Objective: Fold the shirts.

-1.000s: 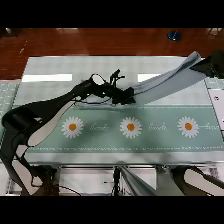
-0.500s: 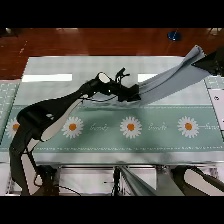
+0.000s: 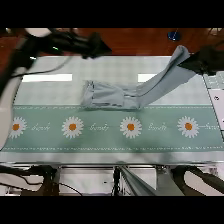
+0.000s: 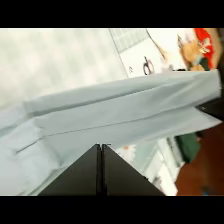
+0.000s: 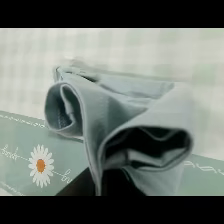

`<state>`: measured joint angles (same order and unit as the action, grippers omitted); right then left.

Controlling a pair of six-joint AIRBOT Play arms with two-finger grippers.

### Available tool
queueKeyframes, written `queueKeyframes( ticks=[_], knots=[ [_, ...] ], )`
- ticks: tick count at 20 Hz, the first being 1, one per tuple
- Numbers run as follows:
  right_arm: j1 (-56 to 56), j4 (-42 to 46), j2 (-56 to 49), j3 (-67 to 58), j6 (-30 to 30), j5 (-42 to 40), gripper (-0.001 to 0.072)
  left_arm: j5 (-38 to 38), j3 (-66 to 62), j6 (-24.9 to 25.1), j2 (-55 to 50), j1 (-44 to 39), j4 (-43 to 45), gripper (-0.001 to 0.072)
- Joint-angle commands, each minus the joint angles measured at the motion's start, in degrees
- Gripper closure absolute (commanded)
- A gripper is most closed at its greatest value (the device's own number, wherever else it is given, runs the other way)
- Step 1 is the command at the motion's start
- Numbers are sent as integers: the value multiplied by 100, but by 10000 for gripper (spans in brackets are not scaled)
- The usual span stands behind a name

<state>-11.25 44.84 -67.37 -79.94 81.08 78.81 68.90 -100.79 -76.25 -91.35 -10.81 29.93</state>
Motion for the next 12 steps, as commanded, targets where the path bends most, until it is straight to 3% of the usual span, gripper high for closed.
queueKeyframes(
  ticks=[1, 7, 12],
  knots=[
    [907, 354, -79, -4, 472, -717, 698, 1156, -39, 79, 1241, 1058, 595, 669],
    [2356, 372, -835, -4, 1034, -1740, 698, 1923, -39, 208, 2529, 2234, 710, 669],
    [3346, 39, -1585, -4, 1276, -2863, 698, 2221, -37, 205, 2675, 2385, 1432, 669]
  ],
)
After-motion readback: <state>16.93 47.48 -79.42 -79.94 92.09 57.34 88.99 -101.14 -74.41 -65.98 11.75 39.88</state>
